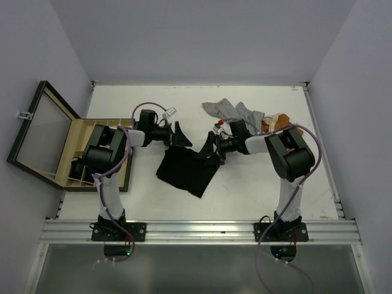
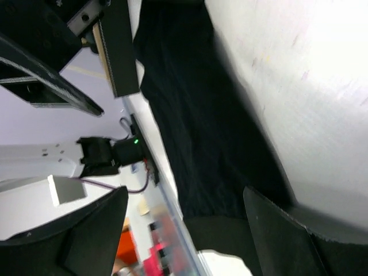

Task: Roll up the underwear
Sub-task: Fold the underwear

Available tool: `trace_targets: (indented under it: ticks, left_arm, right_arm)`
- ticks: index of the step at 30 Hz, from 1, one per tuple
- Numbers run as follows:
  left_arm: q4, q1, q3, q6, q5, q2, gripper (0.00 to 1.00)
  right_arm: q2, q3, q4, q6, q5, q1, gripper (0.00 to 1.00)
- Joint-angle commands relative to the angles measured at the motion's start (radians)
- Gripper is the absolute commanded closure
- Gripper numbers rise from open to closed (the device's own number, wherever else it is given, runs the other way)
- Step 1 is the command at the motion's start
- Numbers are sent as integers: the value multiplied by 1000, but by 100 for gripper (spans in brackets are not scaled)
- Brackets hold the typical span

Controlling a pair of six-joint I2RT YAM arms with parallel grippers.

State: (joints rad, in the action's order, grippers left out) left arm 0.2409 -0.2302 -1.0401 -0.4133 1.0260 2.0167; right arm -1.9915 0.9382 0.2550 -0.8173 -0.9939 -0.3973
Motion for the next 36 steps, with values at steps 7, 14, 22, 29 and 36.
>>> trace_targets:
  ticks: [7, 14, 22, 29, 36]
  left_arm:
    - [169, 26, 2, -96, 31, -36, 0]
    - [147, -4, -28, -73, 126, -147, 0]
    - [352, -95, 83, -261, 102, -109, 0]
    - [332, -100, 66, -266, 59, 39, 0]
    - [224, -12, 48, -197, 40, 68, 0]
  right_arm:
    - [-67, 299, -787, 789, 141, 109, 16]
    - [48, 320, -784, 752, -29, 109, 14]
    - [119, 65, -213, 206, -57, 107, 10]
    - [14, 19, -220, 246, -17, 118, 10]
    - [-64, 105, -460, 491, -8, 170, 13]
